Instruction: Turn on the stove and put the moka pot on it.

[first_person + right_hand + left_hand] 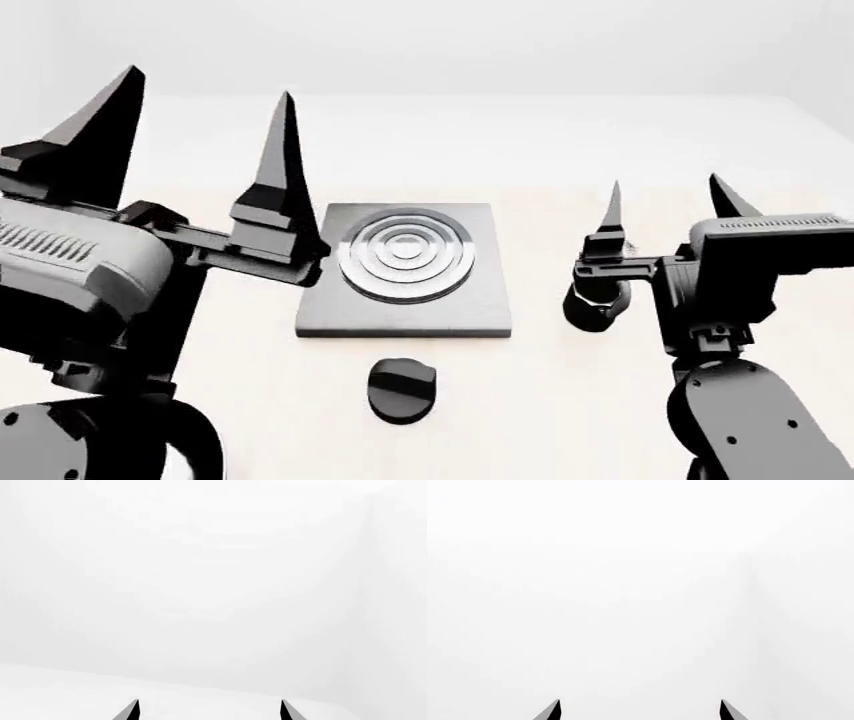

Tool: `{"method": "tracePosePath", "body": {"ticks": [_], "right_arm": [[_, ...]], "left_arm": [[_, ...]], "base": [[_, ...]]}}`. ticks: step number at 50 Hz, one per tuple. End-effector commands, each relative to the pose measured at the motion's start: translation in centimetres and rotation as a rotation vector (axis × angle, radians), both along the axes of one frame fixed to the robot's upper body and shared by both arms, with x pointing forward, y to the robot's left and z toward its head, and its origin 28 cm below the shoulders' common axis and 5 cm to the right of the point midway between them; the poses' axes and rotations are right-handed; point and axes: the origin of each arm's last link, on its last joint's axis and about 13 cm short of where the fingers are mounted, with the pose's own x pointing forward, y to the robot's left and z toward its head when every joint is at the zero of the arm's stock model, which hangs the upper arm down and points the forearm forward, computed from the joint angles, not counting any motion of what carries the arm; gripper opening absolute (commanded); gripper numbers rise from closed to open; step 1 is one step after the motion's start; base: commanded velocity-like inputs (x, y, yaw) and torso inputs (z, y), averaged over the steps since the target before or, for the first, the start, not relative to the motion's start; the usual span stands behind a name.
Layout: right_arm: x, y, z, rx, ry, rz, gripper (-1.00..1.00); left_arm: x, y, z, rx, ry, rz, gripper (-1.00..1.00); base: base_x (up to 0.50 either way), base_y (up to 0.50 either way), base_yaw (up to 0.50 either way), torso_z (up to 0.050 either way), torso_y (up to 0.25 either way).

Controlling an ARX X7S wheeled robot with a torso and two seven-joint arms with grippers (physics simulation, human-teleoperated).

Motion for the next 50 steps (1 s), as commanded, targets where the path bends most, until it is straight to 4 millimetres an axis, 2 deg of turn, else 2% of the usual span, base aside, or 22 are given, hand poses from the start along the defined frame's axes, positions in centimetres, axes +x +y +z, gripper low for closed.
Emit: {"method": "tracePosePath", "body": {"ticks": [1, 12, 23, 31, 41, 46, 47, 50], "right_arm": [[1.5, -1.2, -4.2, -0.008, 0.137, -0.049, 1.0], [1.2, -1.8, -6.4, 0.011, 0.2, -0.075, 1.0], [-0.9, -2.7, -9.5, 0.036, 0.26, -0.101, 1.0], [-1.6, -2.9, -11.3, 0.039, 0.299, -0.106, 1.0], [-1.8, -2.7, -12.8, 0.04, 0.334, -0.103, 1.0], [-1.4, -2.7, -13.1, 0.039, 0.345, -0.105, 1.0], [-1.1, -2.7, -13.7, 0.037, 0.348, -0.106, 1.0], [-0.5, -2.7, -13.4, 0.034, 0.356, -0.105, 1.0]], "left_arm": [[-3.3, 1.5, 2.5, -0.009, -0.144, 0.08, 1.0], [-4.2, 1.9, 2.9, -0.019, -0.178, 0.105, 1.0], [-3.8, 1.9, 2.4, -0.019, -0.162, 0.106, 1.0], [-3.7, 1.7, 2.3, -0.022, -0.156, 0.101, 1.0], [-3.6, 1.6, 2.2, -0.023, -0.152, 0.095, 1.0], [-3.6, 1.7, 2.1, -0.026, -0.149, 0.092, 1.0], [-3.6, 1.7, 2.1, -0.026, -0.148, 0.091, 1.0], [-3.6, 1.6, 2.0, -0.026, -0.147, 0.088, 1.0]], "base": [[0.0, 0.0, 0.0, 0.0, 0.0], [0.0, 0.0, 0.0, 0.0, 0.0], [0.0, 0.0, 0.0, 0.0, 0.0], [0.0, 0.0, 0.0, 0.0, 0.0], [0.0, 0.0, 0.0, 0.0, 0.0], [0.0, 0.0, 0.0, 0.0, 0.0], [0.0, 0.0, 0.0, 0.0, 0.0], [0.0, 0.0, 0.0, 0.0, 0.0]]}}
